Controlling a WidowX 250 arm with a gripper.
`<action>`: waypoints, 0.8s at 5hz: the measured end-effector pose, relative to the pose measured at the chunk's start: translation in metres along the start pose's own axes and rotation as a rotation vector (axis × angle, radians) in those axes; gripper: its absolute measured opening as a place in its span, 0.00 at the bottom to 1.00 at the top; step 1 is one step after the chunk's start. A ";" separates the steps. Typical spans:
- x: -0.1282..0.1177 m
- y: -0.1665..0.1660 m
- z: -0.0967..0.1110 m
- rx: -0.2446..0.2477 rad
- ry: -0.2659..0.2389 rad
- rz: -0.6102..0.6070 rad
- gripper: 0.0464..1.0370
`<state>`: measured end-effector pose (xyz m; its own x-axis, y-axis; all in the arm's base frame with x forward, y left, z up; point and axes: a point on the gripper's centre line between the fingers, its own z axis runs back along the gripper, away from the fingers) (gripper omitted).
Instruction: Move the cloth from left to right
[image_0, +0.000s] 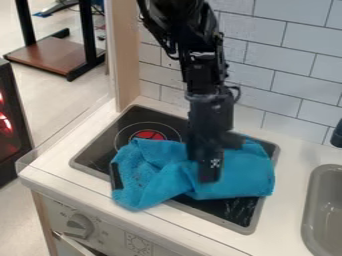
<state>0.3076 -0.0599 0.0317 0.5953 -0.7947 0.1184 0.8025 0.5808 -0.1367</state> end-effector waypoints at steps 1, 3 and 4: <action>-0.001 -0.005 0.022 0.039 -0.044 -0.013 0.96; -0.010 -0.007 0.049 0.113 -0.068 -0.068 0.96; -0.009 -0.007 0.049 0.116 -0.069 -0.072 0.96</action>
